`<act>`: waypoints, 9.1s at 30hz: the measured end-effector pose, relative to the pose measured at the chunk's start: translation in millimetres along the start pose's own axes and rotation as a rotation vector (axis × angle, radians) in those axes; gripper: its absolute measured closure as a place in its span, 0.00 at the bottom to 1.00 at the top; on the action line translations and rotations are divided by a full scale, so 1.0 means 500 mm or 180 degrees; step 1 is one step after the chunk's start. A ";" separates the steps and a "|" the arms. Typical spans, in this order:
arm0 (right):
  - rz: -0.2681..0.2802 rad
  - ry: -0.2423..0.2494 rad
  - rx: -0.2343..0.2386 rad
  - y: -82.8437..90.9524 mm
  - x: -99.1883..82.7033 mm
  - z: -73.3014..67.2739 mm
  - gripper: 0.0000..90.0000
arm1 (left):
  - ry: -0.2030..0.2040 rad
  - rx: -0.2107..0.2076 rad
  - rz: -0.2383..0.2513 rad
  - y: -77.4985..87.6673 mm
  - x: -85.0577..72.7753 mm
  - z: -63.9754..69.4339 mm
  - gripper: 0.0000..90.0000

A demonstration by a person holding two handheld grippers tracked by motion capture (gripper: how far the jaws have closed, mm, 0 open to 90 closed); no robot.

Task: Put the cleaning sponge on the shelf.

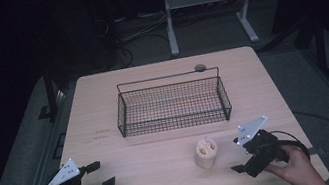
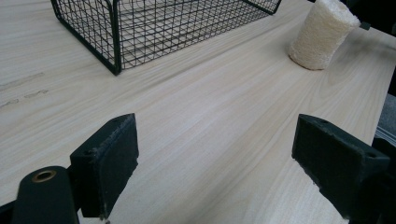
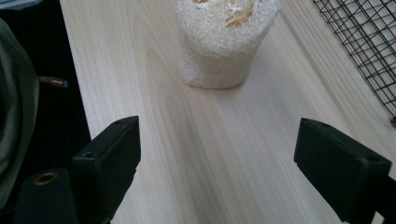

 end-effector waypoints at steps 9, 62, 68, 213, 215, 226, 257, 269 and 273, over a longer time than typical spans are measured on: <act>-0.0042 0.0071 0.0043 -0.003 0.015 -0.001 0.16 | 0.0003 0.0004 -0.0001 0.001 0.000 -0.001 0.15; -0.0463 0.0486 0.0263 -0.062 0.125 0.013 0.17 | 0.0013 -0.0008 0.0004 0.002 0.001 -0.002 0.15; -0.0509 0.0509 0.0284 -0.066 0.134 0.015 0.17 | 0.0028 -0.0004 0.0024 0.003 0.002 -0.002 0.15; -0.0813 0.0554 0.0160 -0.034 0.398 0.230 0.33 | 0.0025 -0.0017 0.0075 0.007 0.004 -0.006 0.15; -0.0837 0.0548 0.0129 -0.036 0.398 0.238 0.33 | 0.0016 -0.0016 0.0071 0.006 0.005 -0.005 0.15; -0.0873 0.0398 0.0114 -0.061 0.398 0.270 0.33 | 0.0017 -0.0010 0.0070 0.007 0.005 -0.005 0.15; -0.1022 0.0138 0.0155 -0.176 0.379 0.313 0.33 | 0.0032 -0.0030 0.0094 0.008 0.005 -0.004 0.15; -0.1133 0.0111 0.0155 -0.197 0.360 0.315 0.33 | 0.0031 -0.0015 0.0092 0.009 0.004 -0.005 0.15; -0.1113 0.0056 0.0165 -0.205 0.350 0.316 0.33 | 0.0029 -0.0013 0.0099 0.010 0.005 -0.005 0.15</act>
Point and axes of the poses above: each handheld gripper's, and its own axes: y roughly backward along the jaws, x roughly out of its top, z roughly to its right, the point moved 9 cm from there along -y, roughly forward along the jaws, and after that the axes turned 7 degrees about -x, right-handed, at the moved point
